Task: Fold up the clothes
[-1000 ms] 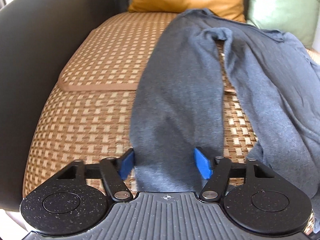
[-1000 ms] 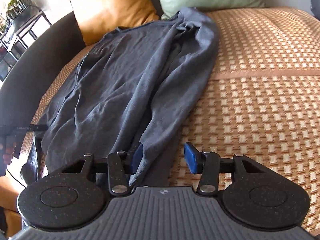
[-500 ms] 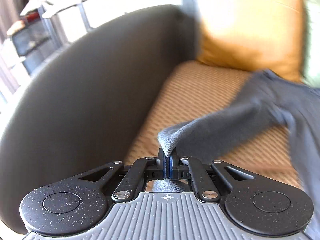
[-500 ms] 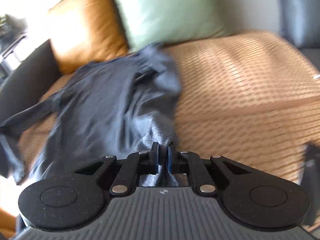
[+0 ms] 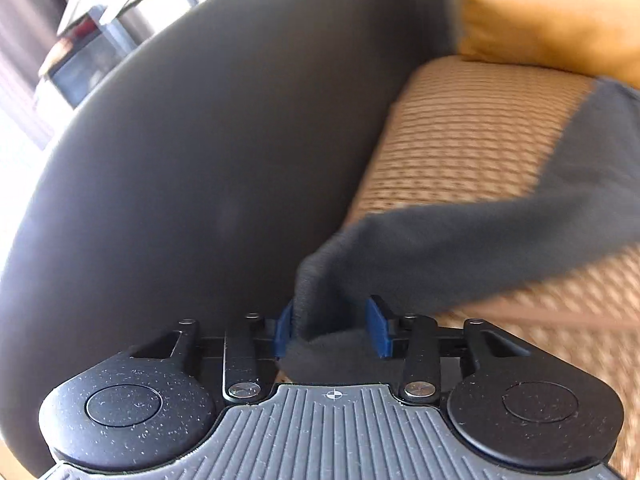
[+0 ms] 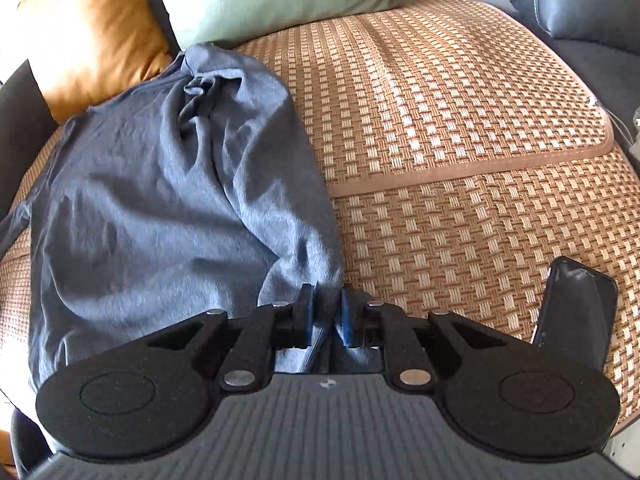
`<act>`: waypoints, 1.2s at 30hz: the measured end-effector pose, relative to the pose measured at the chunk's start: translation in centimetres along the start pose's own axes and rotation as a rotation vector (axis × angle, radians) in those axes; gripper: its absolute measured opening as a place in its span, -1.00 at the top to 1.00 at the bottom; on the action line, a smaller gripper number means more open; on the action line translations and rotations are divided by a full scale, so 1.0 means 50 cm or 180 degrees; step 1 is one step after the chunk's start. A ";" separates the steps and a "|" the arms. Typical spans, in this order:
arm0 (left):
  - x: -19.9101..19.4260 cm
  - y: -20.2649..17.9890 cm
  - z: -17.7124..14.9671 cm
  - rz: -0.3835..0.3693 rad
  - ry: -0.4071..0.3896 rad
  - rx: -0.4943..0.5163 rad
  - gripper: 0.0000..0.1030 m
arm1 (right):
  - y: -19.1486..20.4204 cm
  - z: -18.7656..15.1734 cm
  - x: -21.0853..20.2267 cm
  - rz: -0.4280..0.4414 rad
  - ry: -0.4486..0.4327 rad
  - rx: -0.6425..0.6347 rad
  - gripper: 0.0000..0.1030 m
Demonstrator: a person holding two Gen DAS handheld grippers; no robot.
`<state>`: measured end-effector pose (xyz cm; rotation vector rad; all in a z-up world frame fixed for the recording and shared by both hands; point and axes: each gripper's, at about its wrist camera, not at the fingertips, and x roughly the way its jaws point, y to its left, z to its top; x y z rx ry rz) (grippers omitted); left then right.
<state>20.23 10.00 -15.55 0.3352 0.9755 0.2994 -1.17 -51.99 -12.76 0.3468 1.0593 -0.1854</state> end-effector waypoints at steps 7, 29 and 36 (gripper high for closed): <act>-0.233 0.000 -0.047 -0.1031 -0.0471 0.0015 -0.66 | 0.038 -0.021 -0.084 0.0001 -0.0447 -0.0234 0.04; -0.350 -0.359 -0.271 -0.2729 0.0106 0.0099 0.83 | 0.032 -0.119 -0.077 0.0126 -0.0391 -0.0126 -0.11; -0.339 -0.217 -0.257 -0.2523 -0.0082 -0.0278 0.87 | 0.044 -0.115 -0.071 0.0186 -0.0407 -0.0155 -0.11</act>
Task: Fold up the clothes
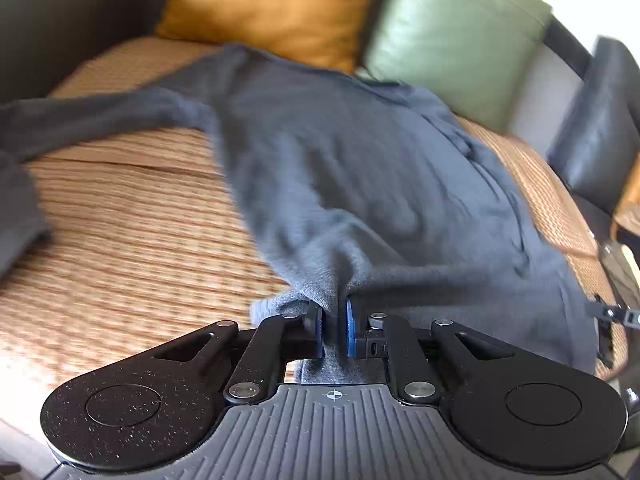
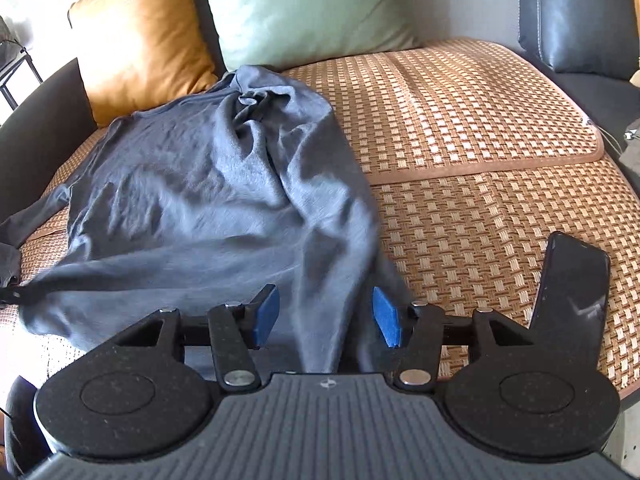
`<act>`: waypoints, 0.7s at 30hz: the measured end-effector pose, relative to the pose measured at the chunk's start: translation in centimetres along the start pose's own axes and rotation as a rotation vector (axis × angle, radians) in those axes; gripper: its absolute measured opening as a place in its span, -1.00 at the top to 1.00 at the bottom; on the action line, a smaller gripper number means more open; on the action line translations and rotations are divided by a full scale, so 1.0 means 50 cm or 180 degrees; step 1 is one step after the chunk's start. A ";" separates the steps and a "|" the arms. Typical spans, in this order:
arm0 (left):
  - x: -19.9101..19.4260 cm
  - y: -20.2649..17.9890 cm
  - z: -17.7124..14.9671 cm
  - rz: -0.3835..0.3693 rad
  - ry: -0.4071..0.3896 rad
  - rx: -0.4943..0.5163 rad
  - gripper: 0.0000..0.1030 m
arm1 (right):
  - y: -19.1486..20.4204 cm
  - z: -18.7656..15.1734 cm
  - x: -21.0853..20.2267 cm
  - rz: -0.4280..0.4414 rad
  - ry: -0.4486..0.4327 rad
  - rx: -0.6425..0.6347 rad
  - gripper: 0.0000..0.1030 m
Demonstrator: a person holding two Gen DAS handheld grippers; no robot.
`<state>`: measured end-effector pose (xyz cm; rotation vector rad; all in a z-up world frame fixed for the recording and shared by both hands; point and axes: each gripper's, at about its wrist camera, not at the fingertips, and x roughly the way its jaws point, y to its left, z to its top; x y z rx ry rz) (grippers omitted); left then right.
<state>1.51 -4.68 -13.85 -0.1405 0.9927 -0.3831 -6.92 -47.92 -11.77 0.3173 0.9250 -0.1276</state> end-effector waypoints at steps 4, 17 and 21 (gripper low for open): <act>-0.023 0.054 -0.001 0.0223 -0.0035 -0.0121 0.87 | 0.013 0.003 0.011 0.0094 0.0014 -0.0006 -0.11; 0.012 0.085 -0.019 0.0513 0.0055 -0.0145 0.85 | 0.117 -0.064 -0.017 0.0573 0.0415 -0.0484 0.16; 0.011 0.097 -0.020 0.0448 0.0060 -0.0259 0.84 | 0.133 -0.078 0.010 0.0394 0.0490 -0.0546 0.13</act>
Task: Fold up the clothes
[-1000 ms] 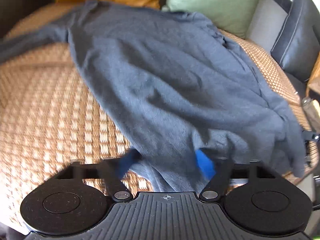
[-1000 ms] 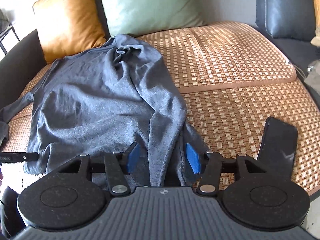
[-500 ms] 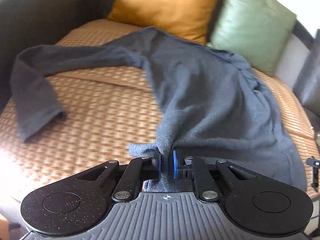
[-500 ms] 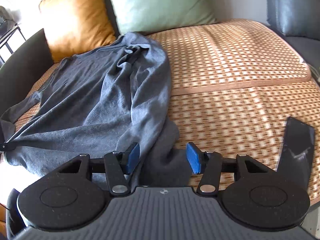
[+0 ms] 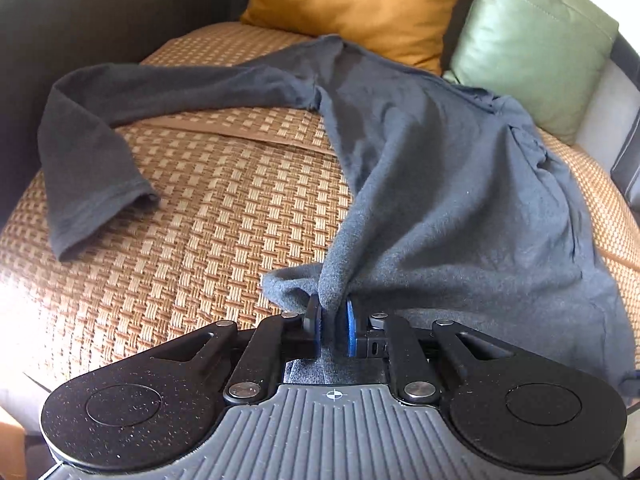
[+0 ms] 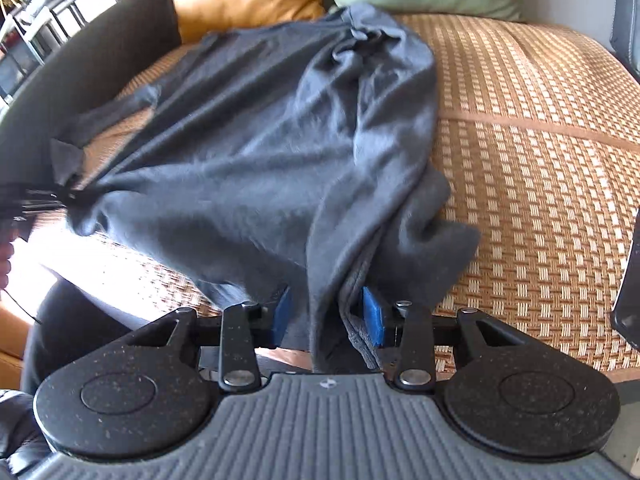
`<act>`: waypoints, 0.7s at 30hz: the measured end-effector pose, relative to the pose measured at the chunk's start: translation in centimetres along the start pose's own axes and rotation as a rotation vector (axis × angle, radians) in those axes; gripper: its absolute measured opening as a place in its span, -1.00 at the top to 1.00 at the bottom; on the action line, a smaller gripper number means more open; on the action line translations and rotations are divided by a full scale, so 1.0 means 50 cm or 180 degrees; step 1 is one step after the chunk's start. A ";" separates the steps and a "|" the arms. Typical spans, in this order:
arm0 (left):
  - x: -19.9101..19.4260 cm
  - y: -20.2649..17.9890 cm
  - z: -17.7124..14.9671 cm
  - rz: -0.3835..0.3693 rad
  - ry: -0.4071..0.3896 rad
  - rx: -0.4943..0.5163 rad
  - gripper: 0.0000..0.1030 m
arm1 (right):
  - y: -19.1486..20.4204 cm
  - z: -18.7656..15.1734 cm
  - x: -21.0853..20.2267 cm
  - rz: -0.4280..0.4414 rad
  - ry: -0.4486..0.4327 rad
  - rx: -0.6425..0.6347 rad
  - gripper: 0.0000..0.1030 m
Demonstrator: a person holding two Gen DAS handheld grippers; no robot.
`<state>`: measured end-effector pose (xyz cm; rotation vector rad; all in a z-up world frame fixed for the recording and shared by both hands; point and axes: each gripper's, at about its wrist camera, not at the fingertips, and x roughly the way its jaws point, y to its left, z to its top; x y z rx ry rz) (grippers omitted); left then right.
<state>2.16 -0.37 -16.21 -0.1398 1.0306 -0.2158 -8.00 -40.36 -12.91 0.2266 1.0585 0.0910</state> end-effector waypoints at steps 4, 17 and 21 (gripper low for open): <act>-0.007 0.010 0.004 -0.0027 -0.0013 -0.0050 0.86 | 0.011 0.013 0.022 0.0025 0.0079 -0.0072 0.89; -0.020 0.055 0.023 0.0133 -0.0021 -0.0184 0.86 | -0.259 0.197 -0.120 -0.1647 -0.0490 0.0337 0.89; -0.018 0.062 0.027 0.0130 0.0060 -0.0121 0.76 | -0.362 0.197 -0.038 -0.1797 0.0124 0.0778 0.78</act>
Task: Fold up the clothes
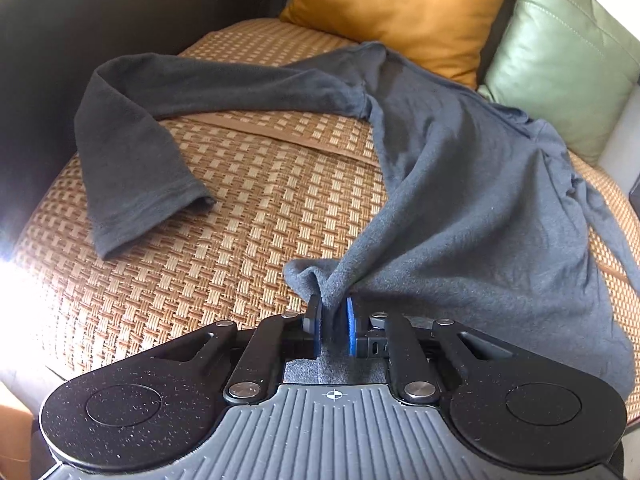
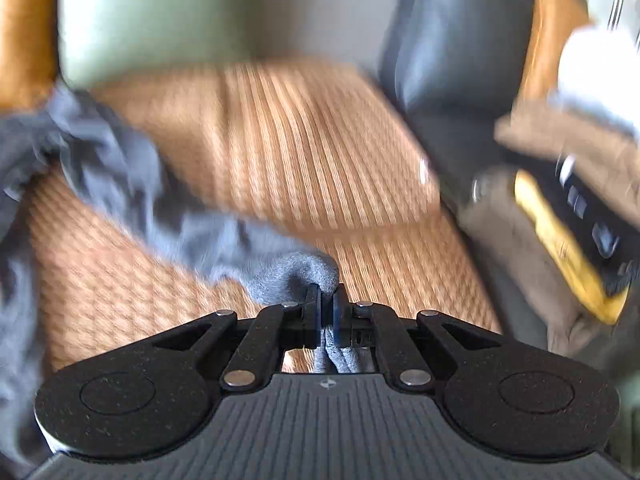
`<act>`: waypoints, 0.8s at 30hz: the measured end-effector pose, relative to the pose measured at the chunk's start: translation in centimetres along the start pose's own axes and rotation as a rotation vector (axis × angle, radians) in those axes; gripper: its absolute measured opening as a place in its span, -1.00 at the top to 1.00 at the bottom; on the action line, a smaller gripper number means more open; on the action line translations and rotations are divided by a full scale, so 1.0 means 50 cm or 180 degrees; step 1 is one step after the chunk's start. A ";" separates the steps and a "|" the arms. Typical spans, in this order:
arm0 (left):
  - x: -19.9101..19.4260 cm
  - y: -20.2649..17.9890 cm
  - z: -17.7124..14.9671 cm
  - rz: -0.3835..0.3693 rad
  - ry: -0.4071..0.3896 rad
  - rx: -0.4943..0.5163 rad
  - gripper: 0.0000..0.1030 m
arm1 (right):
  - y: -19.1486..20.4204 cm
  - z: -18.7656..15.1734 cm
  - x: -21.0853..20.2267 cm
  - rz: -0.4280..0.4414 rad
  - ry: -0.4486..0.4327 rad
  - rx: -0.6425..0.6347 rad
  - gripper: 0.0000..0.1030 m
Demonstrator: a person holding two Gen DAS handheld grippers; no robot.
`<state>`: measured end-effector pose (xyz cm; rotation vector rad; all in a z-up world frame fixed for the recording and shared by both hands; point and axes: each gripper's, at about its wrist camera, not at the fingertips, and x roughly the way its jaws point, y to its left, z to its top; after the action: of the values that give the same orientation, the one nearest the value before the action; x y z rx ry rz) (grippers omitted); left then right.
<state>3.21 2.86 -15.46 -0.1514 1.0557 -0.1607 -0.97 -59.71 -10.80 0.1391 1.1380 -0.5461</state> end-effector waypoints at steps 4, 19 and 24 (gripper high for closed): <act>-0.032 0.008 0.016 -0.0112 -0.0015 0.0079 0.07 | -0.022 0.002 -0.020 0.0210 -0.0028 0.0316 0.13; 0.055 -0.073 0.214 -0.0031 -0.0416 0.0393 -0.28 | 0.433 0.259 -0.107 0.1375 -0.1088 -0.1480 -0.07; 0.144 -0.071 0.264 0.0105 -0.0391 0.0542 -0.28 | 0.577 0.349 -0.009 0.1204 -0.1126 -0.1905 -0.07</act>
<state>18.00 -1.47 -14.51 0.0101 0.9173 -0.2082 27.07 -41.26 -7.74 -0.2499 0.8568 0.1173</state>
